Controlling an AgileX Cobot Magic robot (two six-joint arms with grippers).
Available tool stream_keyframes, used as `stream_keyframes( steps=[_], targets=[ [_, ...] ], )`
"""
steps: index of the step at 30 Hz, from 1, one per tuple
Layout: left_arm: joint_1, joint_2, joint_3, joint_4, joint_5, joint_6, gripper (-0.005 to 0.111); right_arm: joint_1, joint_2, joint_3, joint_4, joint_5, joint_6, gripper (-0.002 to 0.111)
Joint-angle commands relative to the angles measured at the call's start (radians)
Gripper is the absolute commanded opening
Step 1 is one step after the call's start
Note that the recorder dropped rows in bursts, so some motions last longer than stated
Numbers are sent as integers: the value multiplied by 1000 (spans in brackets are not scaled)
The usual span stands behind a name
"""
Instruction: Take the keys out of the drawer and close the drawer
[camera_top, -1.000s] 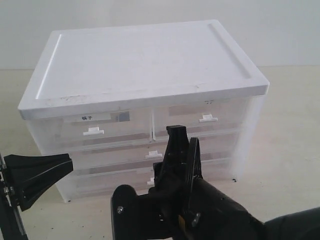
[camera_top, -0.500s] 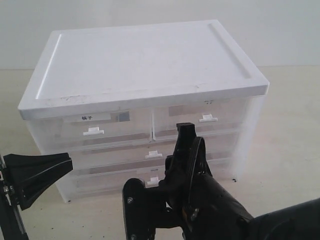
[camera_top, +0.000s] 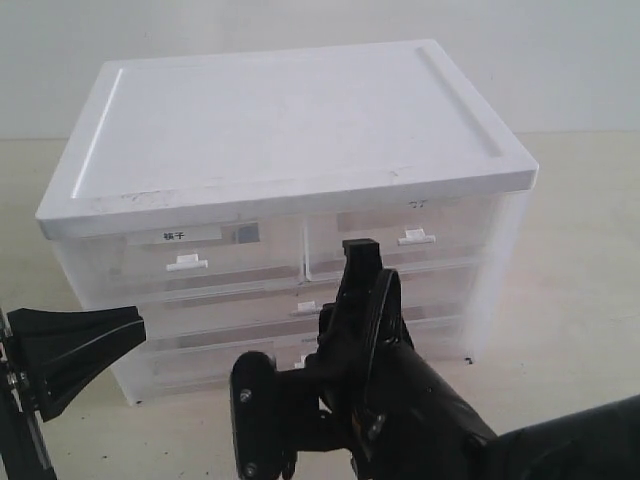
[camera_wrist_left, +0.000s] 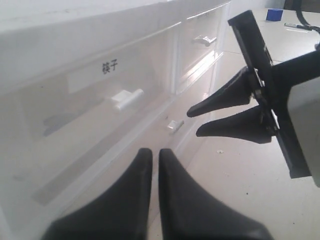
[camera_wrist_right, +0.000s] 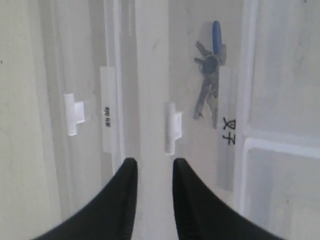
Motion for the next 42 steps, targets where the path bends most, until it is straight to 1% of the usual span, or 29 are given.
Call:
stream_keyframes(
  steps=[1,4,8,18,23,30,35,37,39,42],
  targets=[
    [-2,1,4,5,-14,-8,5,-19,-2,-43,-2,-30,15,22],
    [-2,1,4,0,-14,-8,5,-19,-2,-88,-2,-88,15,22],
    [-2,1,4,9,-14,-8,5,-19,0,-97,-2,-134,30,22],
    [-2,1,4,21,-14,-11,5,-19,0,-92,-2,-98,-4,22],
    [-2,1,4,22,-14,-11,5,-19,0,-92,77,-101,-76,22],
    [-2,1,4,27,-14,-11,5,-19,0,-92,95,-101,-131,22],
    [-2,1,4,27,-14,-11,5,-57,25,-92,91,-94,-142,22],
    [-2,1,4,27,-14,-11,5,-76,46,-92,82,-98,-142,22],
    [-2,1,4,27,-14,-11,5,-74,60,-92,52,-84,-134,22],
    [-2,1,4,21,-14,-11,5,-74,61,-92,-2,-91,-29,22]
  ],
)
